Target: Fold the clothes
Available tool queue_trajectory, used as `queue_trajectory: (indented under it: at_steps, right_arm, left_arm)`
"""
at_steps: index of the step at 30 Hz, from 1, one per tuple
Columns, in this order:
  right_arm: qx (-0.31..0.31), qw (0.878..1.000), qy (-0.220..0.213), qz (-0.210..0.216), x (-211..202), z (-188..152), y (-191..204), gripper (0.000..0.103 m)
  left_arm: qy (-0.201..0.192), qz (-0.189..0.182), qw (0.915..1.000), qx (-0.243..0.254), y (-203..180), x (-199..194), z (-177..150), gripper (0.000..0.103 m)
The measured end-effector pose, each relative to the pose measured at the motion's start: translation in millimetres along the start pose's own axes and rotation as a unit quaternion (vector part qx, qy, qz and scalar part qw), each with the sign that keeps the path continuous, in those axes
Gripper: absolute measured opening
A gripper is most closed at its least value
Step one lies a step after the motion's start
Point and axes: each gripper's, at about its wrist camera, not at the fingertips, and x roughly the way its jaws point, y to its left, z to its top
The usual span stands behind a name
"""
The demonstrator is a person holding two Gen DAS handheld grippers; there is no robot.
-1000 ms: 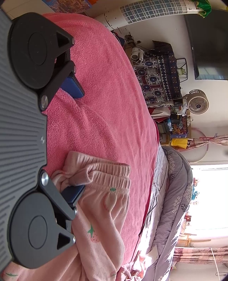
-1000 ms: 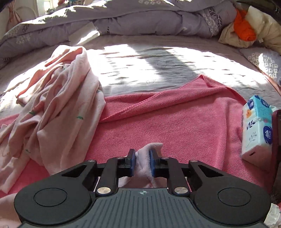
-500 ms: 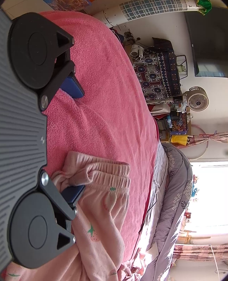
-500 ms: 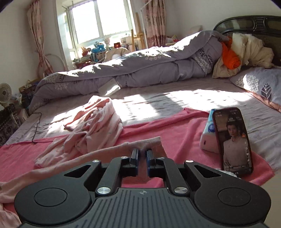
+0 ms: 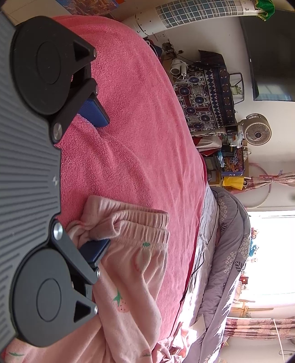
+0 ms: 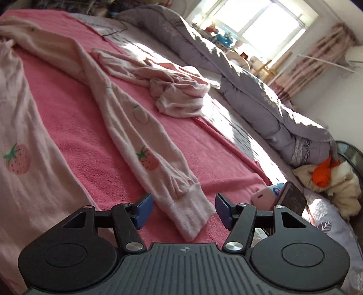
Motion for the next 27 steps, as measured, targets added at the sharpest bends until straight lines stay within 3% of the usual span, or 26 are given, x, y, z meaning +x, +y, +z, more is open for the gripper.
queue_trajectory:
  at_steps: [3,5,7,12,17,19,23,27]
  right_arm:
    - [-0.038,0.999,0.002,-0.004,15.7,8.5,19.1,0.052]
    - [-0.036,0.999,0.010,-0.016,31.2,14.2,20.3,0.023]
    - [-0.035,0.999,0.017,-0.030,45.5,19.6,21.1,0.011]
    - [-0.029,0.988,-0.021,-0.149,38.5,36.3,-14.9,0.011]
    - [0.039,0.957,-0.091,-0.271,-37.3,24.5,-62.2,0.010]
    - [0.078,0.953,-0.091,-0.280,-71.1,1.1,-67.2,0.010]
    - [0.098,0.969,-0.049,-0.222,-89.3,-48.7,-42.1,0.010]
    - [0.059,0.985,-0.037,-0.161,-68.7,-46.5,-12.6,0.012]
  left_arm:
    - [-0.001,-0.001,1.0000,0.000,-0.1,-0.2,-1.1,0.103]
    - [-0.001,-0.001,1.0000,-0.001,0.0,0.0,-1.0,0.103]
    - [-0.002,-0.003,1.0000,-0.001,0.4,0.0,-0.7,0.103]
    - [-0.001,-0.004,1.0000,0.000,0.4,0.3,-0.3,0.103]
    - [-0.002,-0.009,1.0000,0.000,1.4,0.5,-0.9,0.103]
    - [-0.002,-0.011,0.9999,0.001,1.8,0.5,-1.1,0.103]
    - [0.004,-0.007,1.0000,0.001,-0.1,1.0,1.0,0.103]
    - [0.006,-0.001,1.0000,-0.003,-2.0,-0.1,1.2,0.103]
